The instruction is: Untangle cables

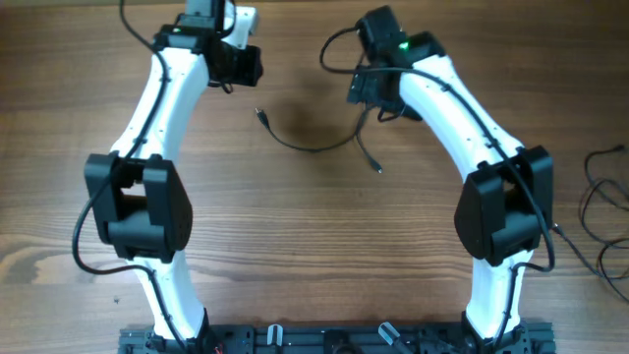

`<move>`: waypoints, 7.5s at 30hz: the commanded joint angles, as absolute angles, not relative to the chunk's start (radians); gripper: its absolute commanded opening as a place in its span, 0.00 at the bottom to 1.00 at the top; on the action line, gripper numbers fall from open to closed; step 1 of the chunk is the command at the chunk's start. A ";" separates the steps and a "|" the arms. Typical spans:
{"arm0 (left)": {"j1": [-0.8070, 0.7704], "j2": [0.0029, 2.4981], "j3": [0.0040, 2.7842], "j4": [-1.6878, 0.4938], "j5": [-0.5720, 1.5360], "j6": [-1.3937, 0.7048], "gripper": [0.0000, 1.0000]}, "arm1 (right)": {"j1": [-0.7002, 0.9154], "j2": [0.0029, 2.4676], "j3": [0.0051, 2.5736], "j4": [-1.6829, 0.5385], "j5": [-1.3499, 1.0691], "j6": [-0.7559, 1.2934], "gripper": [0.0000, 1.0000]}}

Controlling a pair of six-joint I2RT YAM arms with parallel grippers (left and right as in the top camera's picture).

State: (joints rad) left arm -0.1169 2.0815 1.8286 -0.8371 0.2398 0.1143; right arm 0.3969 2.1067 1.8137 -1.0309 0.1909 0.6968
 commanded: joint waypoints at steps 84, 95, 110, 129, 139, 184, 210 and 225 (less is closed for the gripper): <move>0.009 1.990 1.844 -0.921 0.377 0.180 0.56 | 0.485 2.226 1.641 -0.765 0.227 0.629 0.40; 0.009 1.990 1.844 -0.941 0.377 0.203 0.57 | 0.485 2.228 1.641 -0.760 0.216 0.632 0.49; 0.010 1.990 1.844 -0.940 0.377 0.203 0.57 | 0.485 2.244 1.636 -0.752 0.201 0.632 0.53; 0.016 1.990 1.844 -0.949 0.378 0.205 0.58 | 0.402 1.954 1.728 -0.899 0.224 0.586 0.04; 0.015 1.990 1.844 -0.992 0.421 0.202 0.59 | 0.165 1.751 1.731 -1.016 0.273 0.445 0.04; -0.471 1.929 1.844 -1.025 0.373 0.168 0.65 | -0.696 1.873 1.964 -0.666 -0.070 0.207 0.04; -0.520 1.913 1.844 -1.082 0.374 0.122 0.65 | -0.687 2.280 1.964 -0.614 0.123 0.205 0.30; -0.519 1.911 1.844 -1.038 0.347 0.127 0.73 | -0.465 2.219 1.995 -0.893 0.182 0.305 1.00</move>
State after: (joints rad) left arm -0.5213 1.9488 1.8286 -1.0515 0.3603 0.1284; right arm -0.5339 2.2608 1.9728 -0.8356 0.1051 0.2169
